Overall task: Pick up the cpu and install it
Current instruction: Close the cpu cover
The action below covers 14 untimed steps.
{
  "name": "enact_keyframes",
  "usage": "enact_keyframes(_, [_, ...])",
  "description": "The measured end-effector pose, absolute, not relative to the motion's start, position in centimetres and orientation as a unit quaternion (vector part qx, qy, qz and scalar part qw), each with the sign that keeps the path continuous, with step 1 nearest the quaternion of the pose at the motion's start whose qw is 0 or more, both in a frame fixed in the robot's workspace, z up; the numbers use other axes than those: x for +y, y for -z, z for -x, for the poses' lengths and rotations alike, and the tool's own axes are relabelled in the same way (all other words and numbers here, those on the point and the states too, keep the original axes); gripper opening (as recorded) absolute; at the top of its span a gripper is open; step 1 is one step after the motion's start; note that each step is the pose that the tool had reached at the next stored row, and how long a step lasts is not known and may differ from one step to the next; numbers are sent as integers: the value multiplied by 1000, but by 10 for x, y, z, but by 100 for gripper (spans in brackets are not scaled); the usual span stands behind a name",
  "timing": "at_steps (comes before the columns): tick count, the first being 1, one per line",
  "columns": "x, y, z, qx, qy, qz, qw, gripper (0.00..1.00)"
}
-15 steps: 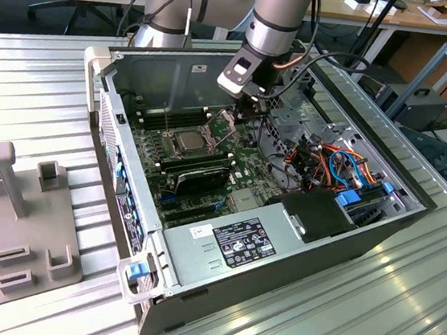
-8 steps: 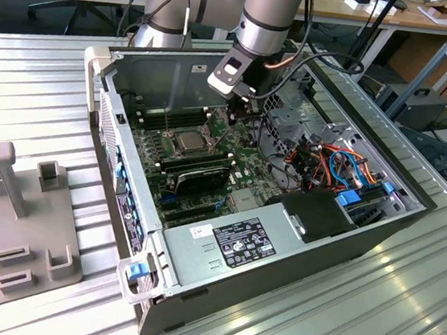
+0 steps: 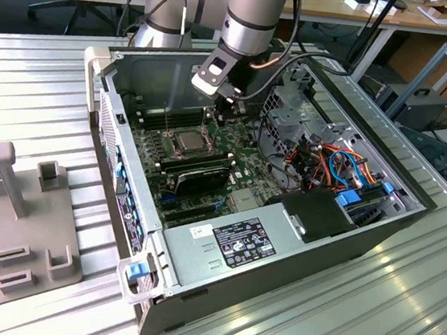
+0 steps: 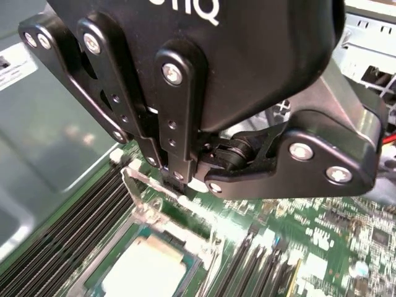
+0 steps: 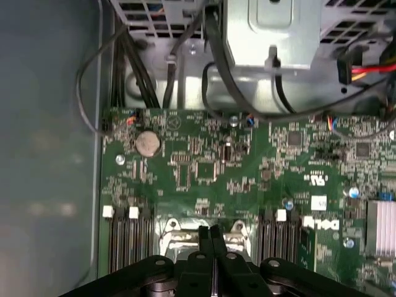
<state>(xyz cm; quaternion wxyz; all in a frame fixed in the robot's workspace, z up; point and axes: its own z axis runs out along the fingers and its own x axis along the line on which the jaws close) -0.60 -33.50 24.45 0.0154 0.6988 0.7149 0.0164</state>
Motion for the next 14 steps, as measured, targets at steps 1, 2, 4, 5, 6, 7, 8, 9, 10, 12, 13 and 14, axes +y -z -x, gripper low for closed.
enact_keyframes(1, [-335, -245, 9, 715, -16, -699, 16, 11])
enact_keyframes(2, [-335, -245, 12, 715, -17, -699, 16, 11])
enact_keyframes(4, [-335, -245, 17, 715, -17, -699, 16, 11])
enact_keyframes(5, [-335, -245, 19, 715, -17, -699, 16, 11])
enact_keyframes(6, [-335, -245, 21, 715, -17, -699, 16, 11])
enact_keyframes(7, [-335, -245, 21, 715, -17, -699, 16, 11])
enact_keyframes(8, [-335, -245, 21, 715, -17, -699, 16, 11])
enact_keyframes(9, [-335, -245, 21, 715, -17, -699, 16, 11])
enact_keyframes(10, [-335, -245, 21, 715, -17, -699, 16, 11])
enact_keyframes(12, [-335, -245, 21, 715, -17, -699, 16, 11])
enact_keyframes(13, [-335, -244, 22, 715, -17, -699, 16, 11])
enact_keyframes(14, [-335, -244, 23, 715, -17, -699, 16, 11])
